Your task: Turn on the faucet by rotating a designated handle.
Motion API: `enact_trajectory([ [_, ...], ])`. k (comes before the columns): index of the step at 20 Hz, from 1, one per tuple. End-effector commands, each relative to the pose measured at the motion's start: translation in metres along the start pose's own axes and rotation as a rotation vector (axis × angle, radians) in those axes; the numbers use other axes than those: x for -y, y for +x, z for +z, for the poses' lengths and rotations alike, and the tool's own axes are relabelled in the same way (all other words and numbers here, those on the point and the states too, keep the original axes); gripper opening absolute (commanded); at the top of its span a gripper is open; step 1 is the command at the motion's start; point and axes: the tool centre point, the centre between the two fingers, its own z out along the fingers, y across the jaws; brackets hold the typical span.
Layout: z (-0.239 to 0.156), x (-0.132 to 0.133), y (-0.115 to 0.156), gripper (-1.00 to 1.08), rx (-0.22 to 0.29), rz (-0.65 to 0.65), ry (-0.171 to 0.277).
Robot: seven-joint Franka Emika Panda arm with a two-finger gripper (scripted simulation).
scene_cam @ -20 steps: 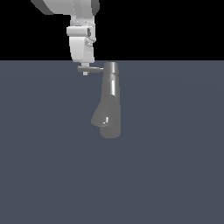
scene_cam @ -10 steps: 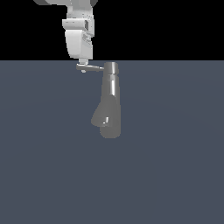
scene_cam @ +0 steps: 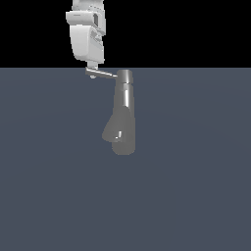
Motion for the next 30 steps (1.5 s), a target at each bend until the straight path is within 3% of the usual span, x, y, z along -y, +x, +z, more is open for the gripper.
enact_trajectory([
  [1,-0.001,-0.011,-0.007,-1.0,0.0,-0.01,-0.008],
  [7,-0.007,-0.025,-0.007,-1.0,0.0,-0.01,-0.008],
  [8,-0.01,-0.018,-0.001,-1.0,0.001,0.0,0.005],
  [30,-0.03,-0.075,0.047,-1.0,0.0,-0.008,-0.006],
])
